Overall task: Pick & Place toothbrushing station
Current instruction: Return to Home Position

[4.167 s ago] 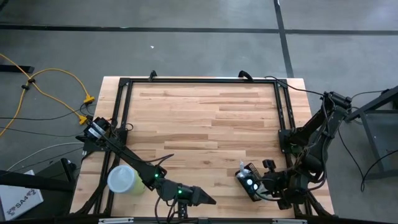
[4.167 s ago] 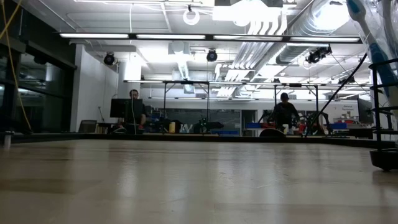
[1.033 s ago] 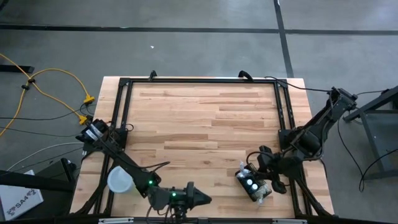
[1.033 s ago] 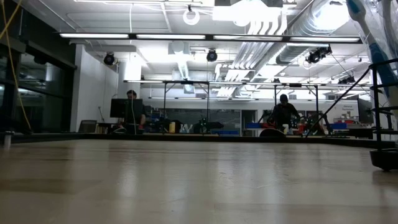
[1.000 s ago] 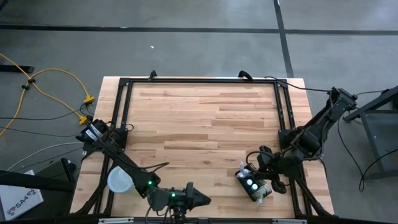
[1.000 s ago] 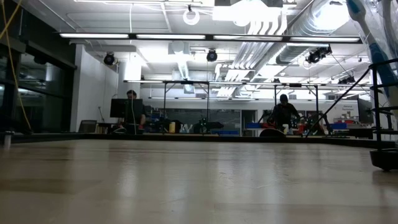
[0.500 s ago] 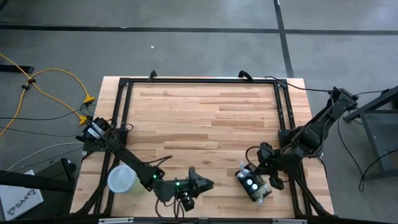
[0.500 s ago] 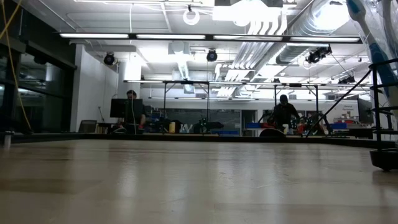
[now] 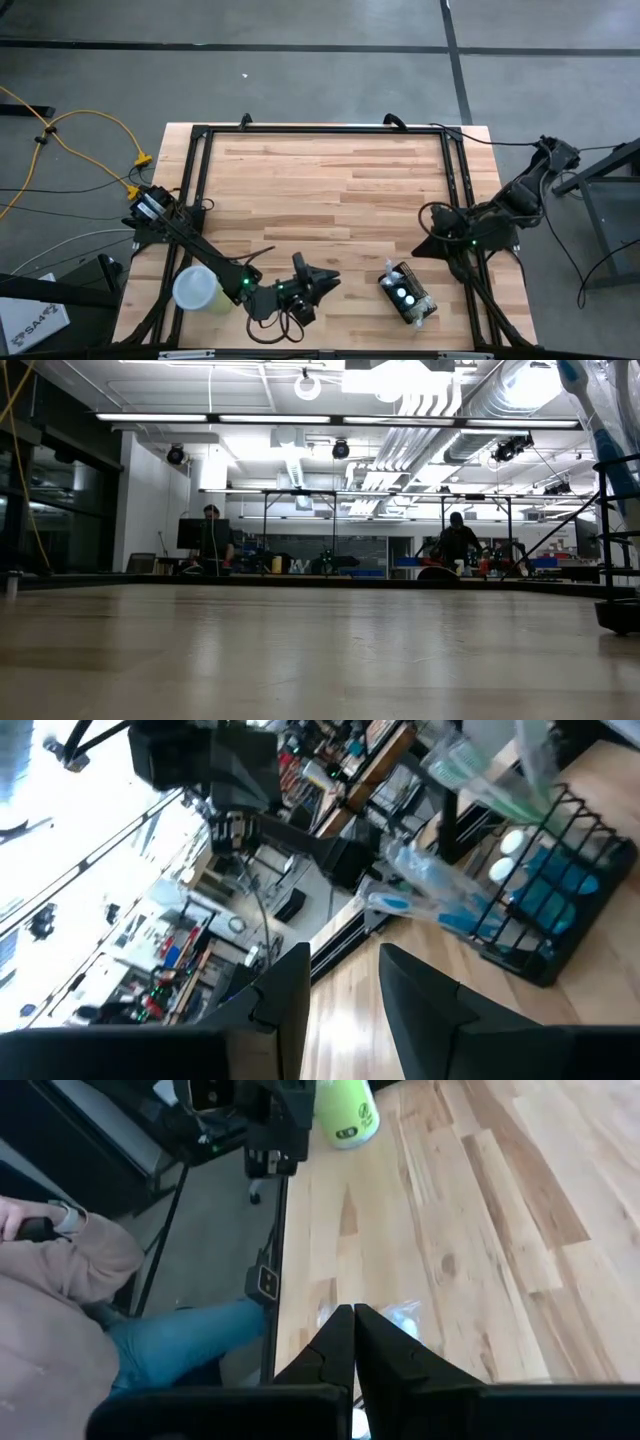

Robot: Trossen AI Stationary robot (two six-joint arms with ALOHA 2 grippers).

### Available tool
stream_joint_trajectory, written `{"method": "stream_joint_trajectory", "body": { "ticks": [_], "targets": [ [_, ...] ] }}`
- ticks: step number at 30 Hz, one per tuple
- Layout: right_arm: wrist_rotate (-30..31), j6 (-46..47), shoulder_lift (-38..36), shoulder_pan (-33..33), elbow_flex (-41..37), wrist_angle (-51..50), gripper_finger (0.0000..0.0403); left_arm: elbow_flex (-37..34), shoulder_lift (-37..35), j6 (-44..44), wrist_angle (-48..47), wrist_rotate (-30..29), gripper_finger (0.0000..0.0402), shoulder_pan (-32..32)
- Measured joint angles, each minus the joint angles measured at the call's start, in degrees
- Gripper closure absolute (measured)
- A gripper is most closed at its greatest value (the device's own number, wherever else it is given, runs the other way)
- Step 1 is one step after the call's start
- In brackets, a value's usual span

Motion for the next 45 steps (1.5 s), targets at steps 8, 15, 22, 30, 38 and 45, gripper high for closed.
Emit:
{"method": "stream_joint_trajectory", "body": {
  "ticks": [8, 15, 22, 30, 38, 45],
  "targets": [
    [0.43, -1.71, -1.02, -0.02, 0.0, 0.02, 0.04, -0.03, 0.0, -2.11, -0.74, -2.62, 0.0286, 1.4],
    [0.59, -3.82, -3.81, -0.03, 0.0, 1.24, 0.04, -2.86, -4.63, -4.36, -0.73, 2.01, 0.0286, 4.17],
    [2.42, -9.66, -7.7, -0.07, 0.0, 3.49, 0.04, -9.07, -12.81, -11.68, -0.7, 10.89, 0.0286, 9.0],
    [6.95, -16.45, -11.47, -0.07, 0.0, 3.3, 0.04, -17.28, -20.9, -18.67, -0.63, 14.05, 0.0286, 14.2],
    [10.1, -23.53, -15.69, -0.07, 0.0, 3.26, 0.04, -24.6, -31.31, -23.34, -0.58, 14.11, 0.0286, 17.12],
    [12.47, -28.53, -21.07, -0.07, -3.66, 5.16, 0.04, -29.38, -38.59, -25.44, -0.56, 9.17, 0.0286, 18.1]
  ]
}}
